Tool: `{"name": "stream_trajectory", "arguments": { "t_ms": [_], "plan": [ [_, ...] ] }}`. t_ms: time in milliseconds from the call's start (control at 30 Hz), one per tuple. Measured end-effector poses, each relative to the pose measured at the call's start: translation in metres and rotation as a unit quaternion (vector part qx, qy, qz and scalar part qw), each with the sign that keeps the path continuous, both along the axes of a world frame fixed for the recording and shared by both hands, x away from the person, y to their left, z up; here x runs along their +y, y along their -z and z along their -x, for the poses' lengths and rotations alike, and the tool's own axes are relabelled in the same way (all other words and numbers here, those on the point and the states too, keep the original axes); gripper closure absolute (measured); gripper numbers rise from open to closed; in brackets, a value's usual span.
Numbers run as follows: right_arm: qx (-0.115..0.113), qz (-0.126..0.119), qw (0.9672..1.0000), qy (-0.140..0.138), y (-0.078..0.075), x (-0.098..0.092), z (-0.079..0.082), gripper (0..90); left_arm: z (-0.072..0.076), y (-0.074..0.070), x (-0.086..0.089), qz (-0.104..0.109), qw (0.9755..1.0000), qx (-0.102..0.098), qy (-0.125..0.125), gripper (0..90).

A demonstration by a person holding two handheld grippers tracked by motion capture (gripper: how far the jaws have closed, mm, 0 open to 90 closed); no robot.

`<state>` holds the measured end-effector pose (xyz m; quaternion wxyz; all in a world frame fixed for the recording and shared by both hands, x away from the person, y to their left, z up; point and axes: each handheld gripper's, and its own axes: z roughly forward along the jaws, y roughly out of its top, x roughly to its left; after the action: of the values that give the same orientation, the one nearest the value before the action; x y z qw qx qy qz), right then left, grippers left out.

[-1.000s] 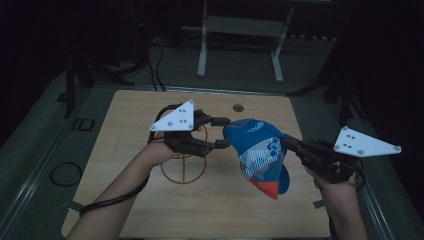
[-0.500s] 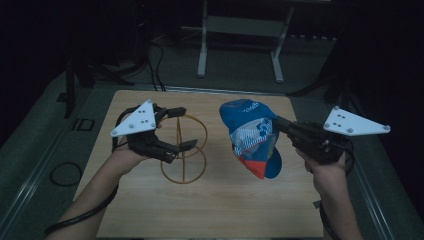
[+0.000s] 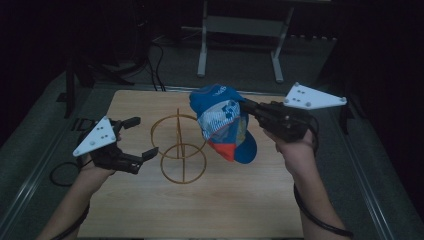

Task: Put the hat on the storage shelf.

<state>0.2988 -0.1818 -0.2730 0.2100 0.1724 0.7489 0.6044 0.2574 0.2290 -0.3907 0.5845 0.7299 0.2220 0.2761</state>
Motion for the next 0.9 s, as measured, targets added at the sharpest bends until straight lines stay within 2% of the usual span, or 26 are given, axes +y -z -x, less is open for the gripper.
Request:
{"name": "stream_trajectory", "arguments": {
  "t_ms": [133,233,267,300,333,367,400,433,467,500,533,567,600,633,700,733,767,800,833,900],
  "plan": [
    [0.004,0.005,0.9999,-0.012,-0.002,0.021,-0.009,90.0,0.009,0.016,0.015,-0.004,0.9993,-0.006,-0.038,2.7],
    [0.004,0.013,0.9998,-0.015,-0.003,0.038,-0.014,90.0,0.016,0.033,0.023,-0.022,0.9975,-0.012,-0.067,2.7],
    [0.004,0.013,0.9998,-0.015,-0.003,0.038,-0.014,90.0,0.016,0.033,0.023,-0.022,0.9975,-0.012,-0.067,2.7],
    [0.003,0.021,0.9997,-0.014,-0.003,0.049,-0.019,90.0,0.018,0.044,0.027,-0.028,0.9962,-0.009,-0.081,2.7],
    [0.005,0.023,0.9996,-0.015,-0.003,0.053,-0.020,90.0,0.019,0.052,0.030,-0.028,0.9957,-0.006,-0.088,2.7],
    [0.007,0.024,0.9995,-0.016,-0.002,0.057,-0.023,90.0,0.019,0.052,0.030,-0.028,0.9957,-0.006,-0.088,2.7],
    [0.011,0.024,0.9995,-0.019,-0.002,0.062,-0.025,90.0,0.020,0.059,0.032,-0.027,0.9950,-0.001,-0.096,2.7],
    [0.014,0.024,0.9994,-0.022,-0.001,0.067,-0.027,90.0,0.022,0.074,0.036,-0.020,0.9939,0.009,-0.108,2.7],
    [0.014,0.024,0.9994,-0.022,-0.001,0.067,-0.027,90.0,0.022,0.074,0.036,-0.020,0.9939,0.009,-0.108,2.7],
    [0.018,0.027,0.9991,-0.028,0.000,0.078,-0.030,90.0,0.024,0.087,0.039,-0.012,0.9929,0.016,-0.117,2.7],
    [0.018,0.027,0.9991,-0.028,0.000,0.078,-0.030,90.0,0.024,0.087,0.039,-0.012,0.9929,0.016,-0.117,2.7],
    [0.020,0.033,0.9987,-0.032,0.002,0.089,-0.032,90.0,0.026,0.099,0.042,-0.001,0.9913,0.019,-0.130,2.7],
    [0.019,0.039,0.9985,-0.034,0.003,0.095,-0.033,90.0,0.026,0.099,0.042,-0.001,0.9913,0.019,-0.130,2.7],
    [0.020,0.043,0.9982,-0.037,0.004,0.101,-0.034,90.0,0.029,0.111,0.043,0.010,0.9890,0.017,-0.147,2.7],
    [0.027,0.048,0.9974,-0.047,0.008,0.112,-0.035,90.0,0.029,0.116,0.043,0.014,0.9882,0.018,-0.151,2.7],
    [0.027,0.048,0.9974,-0.047,0.008,0.112,-0.035,90.0,0.029,0.122,0.044,0.015,0.9872,0.022,-0.157,2.7],
    [0.030,0.061,0.9961,-0.056,0.013,0.125,-0.036,90.0,0.030,0.128,0.044,0.019,0.9858,0.024,-0.165,2.7],
    [0.033,0.064,0.9957,-0.059,0.015,0.129,-0.035,90.0,0.030,0.134,0.046,0.025,0.9847,0.030,-0.170,2.7],
    [0.033,0.064,0.9957,-0.059,0.015,0.129,-0.035,90.0,0.030,0.134,0.046,0.025,0.9847,0.030,-0.170,2.7],
    [0.037,0.078,0.9938,-0.069,0.022,0.143,-0.035,90.0,0.030,0.138,0.047,0.027,0.9836,0.032,-0.175,2.7]
  ]
}}
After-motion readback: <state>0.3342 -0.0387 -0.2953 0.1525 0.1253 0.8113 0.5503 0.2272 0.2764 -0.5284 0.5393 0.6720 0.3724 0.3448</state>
